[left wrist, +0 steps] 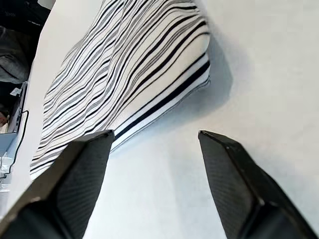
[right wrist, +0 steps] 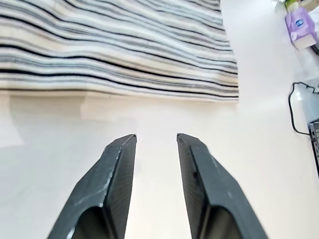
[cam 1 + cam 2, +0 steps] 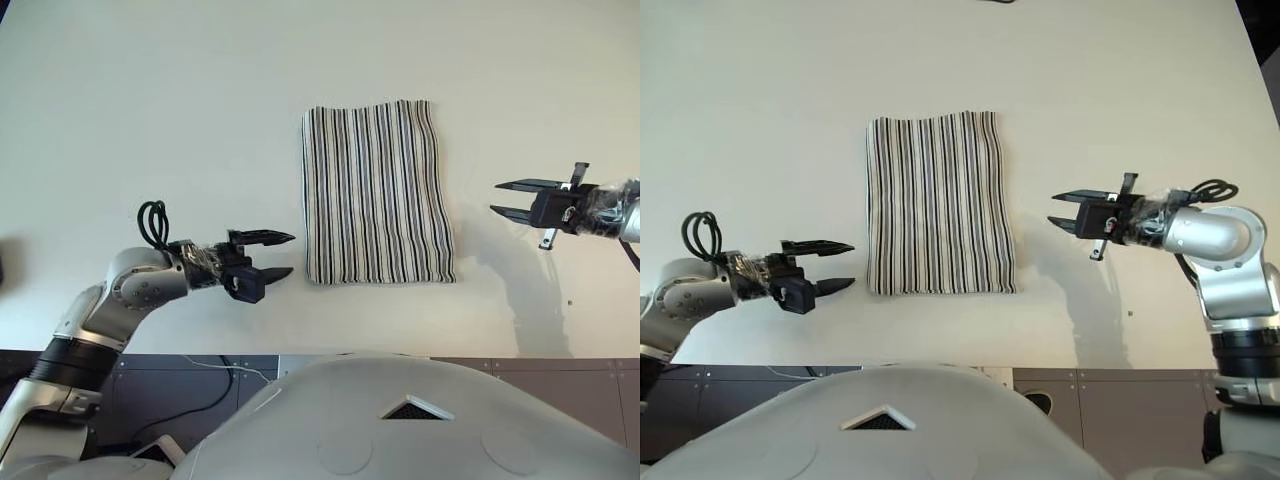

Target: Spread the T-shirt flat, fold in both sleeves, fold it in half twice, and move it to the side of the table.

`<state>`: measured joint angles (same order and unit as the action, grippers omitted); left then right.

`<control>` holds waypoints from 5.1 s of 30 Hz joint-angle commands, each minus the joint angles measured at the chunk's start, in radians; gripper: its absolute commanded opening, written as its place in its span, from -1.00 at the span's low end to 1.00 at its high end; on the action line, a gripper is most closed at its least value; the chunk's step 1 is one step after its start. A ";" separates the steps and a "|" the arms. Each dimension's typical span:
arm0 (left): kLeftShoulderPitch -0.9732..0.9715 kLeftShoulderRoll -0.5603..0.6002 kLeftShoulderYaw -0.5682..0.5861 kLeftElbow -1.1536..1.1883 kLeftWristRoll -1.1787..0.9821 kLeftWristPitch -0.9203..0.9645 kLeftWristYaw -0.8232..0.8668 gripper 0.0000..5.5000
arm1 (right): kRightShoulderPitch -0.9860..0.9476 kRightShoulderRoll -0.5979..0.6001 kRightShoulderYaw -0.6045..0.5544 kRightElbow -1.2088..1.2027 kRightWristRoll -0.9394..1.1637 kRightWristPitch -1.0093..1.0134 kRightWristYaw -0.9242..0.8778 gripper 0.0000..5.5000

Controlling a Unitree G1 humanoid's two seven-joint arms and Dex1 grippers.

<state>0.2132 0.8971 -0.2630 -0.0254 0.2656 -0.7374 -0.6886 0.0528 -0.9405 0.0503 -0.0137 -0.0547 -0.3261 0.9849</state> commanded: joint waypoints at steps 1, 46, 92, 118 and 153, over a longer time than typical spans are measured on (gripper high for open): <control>-0.026 -0.060 -0.030 0.010 0.129 -0.037 0.062 0.30 | -0.054 0.003 0.020 0.026 -0.059 -0.039 -0.032 -0.46; -0.129 -0.094 -0.186 0.120 -0.095 -0.013 -0.042 -0.95 | -0.009 -0.030 0.107 0.007 -0.126 -0.325 -0.076 -0.46; -0.130 -0.074 -0.174 0.046 -0.090 0.009 -0.173 -0.96 | -0.232 -0.097 0.563 0.222 -1.209 -0.794 -1.335 -0.71; 0.177 0.171 0.108 -0.472 -0.739 0.533 -0.337 -0.96 | 0.001 -0.534 0.476 -0.300 0.078 -0.469 -0.454 -0.96; -0.560 -0.431 0.095 0.581 -0.513 0.780 -0.289 -0.44 | -0.629 0.458 0.288 0.796 0.121 0.111 -0.040 -0.58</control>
<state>-0.3362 0.4848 -0.1911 0.5453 -0.2425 0.0242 -0.9950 -0.5820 -0.4927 0.3603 0.7690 0.0909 -0.1986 0.9660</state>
